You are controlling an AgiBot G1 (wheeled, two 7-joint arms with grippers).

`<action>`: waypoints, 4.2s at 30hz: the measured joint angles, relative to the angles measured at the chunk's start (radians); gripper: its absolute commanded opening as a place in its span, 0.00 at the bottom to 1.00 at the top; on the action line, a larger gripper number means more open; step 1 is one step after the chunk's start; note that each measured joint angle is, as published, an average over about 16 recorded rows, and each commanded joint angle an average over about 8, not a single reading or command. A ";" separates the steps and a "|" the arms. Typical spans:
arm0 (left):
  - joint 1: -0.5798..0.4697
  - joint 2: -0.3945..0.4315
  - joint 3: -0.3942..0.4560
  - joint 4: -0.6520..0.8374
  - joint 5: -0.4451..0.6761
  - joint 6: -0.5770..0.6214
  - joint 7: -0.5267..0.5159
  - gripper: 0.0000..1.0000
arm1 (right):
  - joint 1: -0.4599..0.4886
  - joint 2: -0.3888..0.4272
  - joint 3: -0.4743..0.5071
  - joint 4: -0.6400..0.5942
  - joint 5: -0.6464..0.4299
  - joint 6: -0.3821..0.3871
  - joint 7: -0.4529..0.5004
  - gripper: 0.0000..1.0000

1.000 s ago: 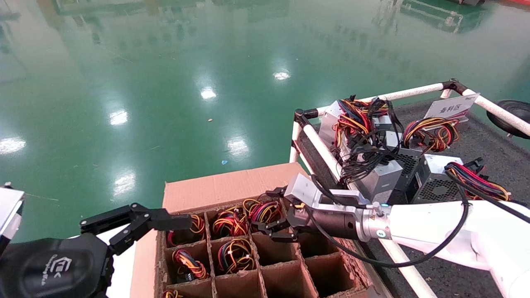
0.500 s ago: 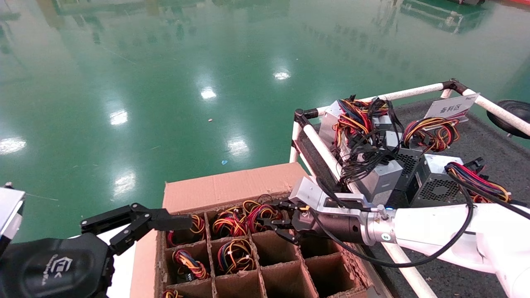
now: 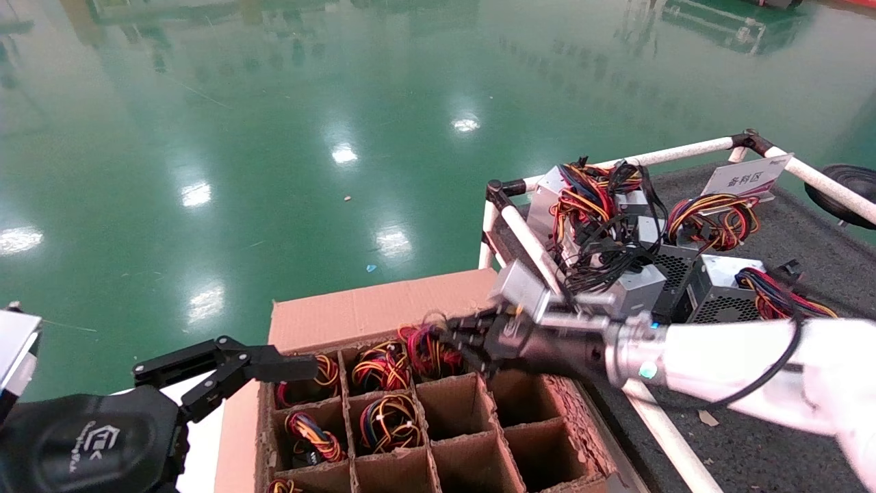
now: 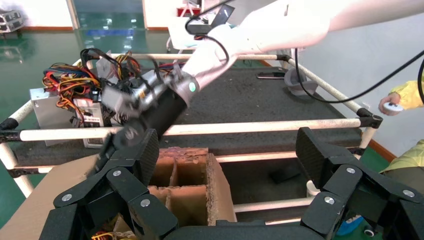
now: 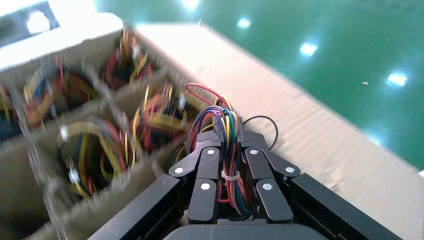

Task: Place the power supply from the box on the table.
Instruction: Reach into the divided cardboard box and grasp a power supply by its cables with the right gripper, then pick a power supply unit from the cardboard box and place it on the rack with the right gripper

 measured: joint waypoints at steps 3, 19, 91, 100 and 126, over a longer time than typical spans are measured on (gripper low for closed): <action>0.000 0.000 0.000 0.000 0.000 0.000 0.000 1.00 | 0.034 0.021 0.012 -0.011 0.017 -0.044 0.052 0.00; 0.000 0.000 0.000 0.000 0.000 0.000 0.000 1.00 | 0.286 0.257 0.088 0.004 0.129 -0.265 0.393 0.00; 0.000 0.000 0.001 0.000 0.000 0.000 0.000 1.00 | -0.126 0.731 0.120 0.234 0.474 -0.268 0.630 0.00; 0.000 0.000 0.001 0.000 0.000 0.000 0.000 1.00 | -0.153 0.697 0.089 0.237 0.464 -0.268 0.607 0.00; 0.000 0.000 0.001 0.000 -0.001 0.000 0.000 1.00 | -0.234 0.651 -0.003 0.321 0.453 -0.271 0.558 1.00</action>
